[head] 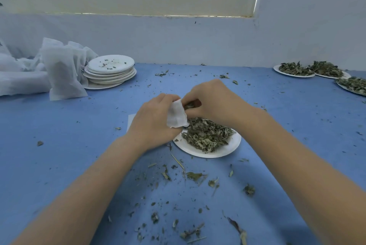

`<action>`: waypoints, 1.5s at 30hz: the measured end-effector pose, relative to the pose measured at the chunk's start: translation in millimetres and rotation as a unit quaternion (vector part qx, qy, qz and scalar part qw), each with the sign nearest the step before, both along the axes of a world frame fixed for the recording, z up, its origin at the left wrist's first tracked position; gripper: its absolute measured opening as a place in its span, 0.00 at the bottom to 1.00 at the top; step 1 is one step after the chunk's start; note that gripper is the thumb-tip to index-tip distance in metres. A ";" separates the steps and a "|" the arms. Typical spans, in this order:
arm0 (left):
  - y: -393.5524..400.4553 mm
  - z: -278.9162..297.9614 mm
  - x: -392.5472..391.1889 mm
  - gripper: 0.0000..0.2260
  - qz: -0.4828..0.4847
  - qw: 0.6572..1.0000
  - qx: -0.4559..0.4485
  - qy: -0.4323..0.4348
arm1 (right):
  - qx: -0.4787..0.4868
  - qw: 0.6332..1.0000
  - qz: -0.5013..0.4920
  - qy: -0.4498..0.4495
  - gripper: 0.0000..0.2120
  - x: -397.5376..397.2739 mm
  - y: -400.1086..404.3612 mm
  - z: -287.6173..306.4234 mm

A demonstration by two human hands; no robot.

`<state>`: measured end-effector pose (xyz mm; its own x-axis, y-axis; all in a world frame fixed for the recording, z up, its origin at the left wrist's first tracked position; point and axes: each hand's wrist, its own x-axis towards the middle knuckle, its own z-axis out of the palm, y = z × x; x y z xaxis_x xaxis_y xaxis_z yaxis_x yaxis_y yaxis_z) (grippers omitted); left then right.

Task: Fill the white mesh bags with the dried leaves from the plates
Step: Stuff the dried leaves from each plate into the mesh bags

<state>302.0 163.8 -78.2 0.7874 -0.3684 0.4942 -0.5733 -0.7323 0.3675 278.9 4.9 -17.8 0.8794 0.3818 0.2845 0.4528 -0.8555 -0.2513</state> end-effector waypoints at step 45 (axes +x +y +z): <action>8.7 -6.0 -0.1 0.26 -0.008 0.999 0.038 -0.016 | 0.021 0.998 -0.049 0.044 0.07 -24.3 -37.7 6.2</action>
